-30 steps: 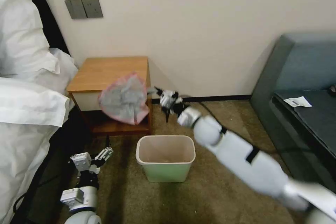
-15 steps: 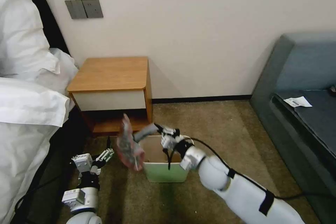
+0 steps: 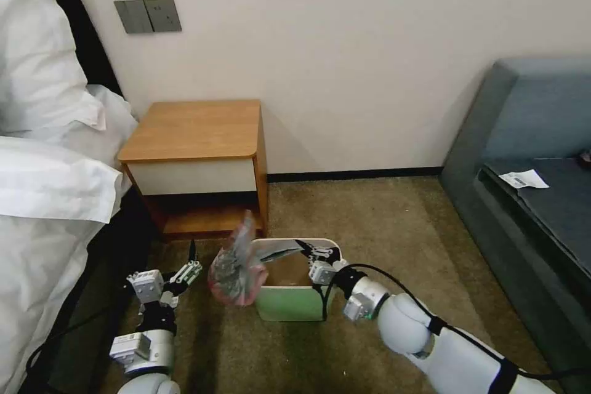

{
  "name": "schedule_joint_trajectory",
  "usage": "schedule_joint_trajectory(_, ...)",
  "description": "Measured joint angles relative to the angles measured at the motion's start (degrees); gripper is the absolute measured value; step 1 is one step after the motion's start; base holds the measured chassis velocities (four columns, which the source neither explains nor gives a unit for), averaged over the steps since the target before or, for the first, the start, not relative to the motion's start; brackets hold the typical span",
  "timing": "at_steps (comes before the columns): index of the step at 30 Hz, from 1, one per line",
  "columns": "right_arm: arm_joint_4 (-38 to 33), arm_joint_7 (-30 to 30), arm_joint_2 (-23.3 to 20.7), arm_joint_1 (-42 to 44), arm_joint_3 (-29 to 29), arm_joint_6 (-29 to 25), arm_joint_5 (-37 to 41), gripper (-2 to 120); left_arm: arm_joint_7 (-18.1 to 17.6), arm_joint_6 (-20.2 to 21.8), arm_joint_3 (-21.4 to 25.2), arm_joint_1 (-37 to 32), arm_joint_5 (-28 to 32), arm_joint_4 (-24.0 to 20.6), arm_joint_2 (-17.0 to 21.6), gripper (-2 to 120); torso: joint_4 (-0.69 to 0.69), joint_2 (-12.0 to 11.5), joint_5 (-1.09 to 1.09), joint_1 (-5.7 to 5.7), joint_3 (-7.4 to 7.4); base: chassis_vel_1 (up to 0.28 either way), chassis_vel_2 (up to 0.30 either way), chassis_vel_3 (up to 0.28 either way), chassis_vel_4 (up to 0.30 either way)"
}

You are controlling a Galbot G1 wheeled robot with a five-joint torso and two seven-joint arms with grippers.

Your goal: Pick up the garbage bag from the table and place it over the trash can.

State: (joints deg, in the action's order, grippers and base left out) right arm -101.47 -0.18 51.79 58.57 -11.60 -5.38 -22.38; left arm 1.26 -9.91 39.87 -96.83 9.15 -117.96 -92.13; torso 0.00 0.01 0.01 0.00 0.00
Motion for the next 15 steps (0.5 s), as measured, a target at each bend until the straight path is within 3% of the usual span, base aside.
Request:
schedule_joint_trajectory(4, -1.0, -1.1, -1.3, -0.1, 0.0, -0.3, 3.7, 3, 0.0, 0.0, -0.7, 0.1, -0.3, 0.1, 0.0, 100, 0.00, 0.0, 0.00, 0.00, 0.00, 0.000, 0.000, 0.000, 0.000)
schedule_joint_trajectory(8, -3.2, -4.7, -4.9, -0.4, -1.0, 0.3, 12.0, 21, 0.0, 0.0, -0.8, 0.1, -0.4, 0.1, 0.0, 100, 0.00, 0.0, 0.00, 0.00, 0.00, 0.000, 0.000, 0.000, 0.000)
schedule_joint_trajectory(15, -3.7, -10.3, -8.1, -0.8, 0.5, 0.5, 16.4, 42, 0.0, 0.2, -1.1, 0.1, -0.5, 0.2, 0.0, 100, 0.01, 0.0, 0.00, 0.00, 0.00, 0.000, 0.000, 0.000, 0.000)
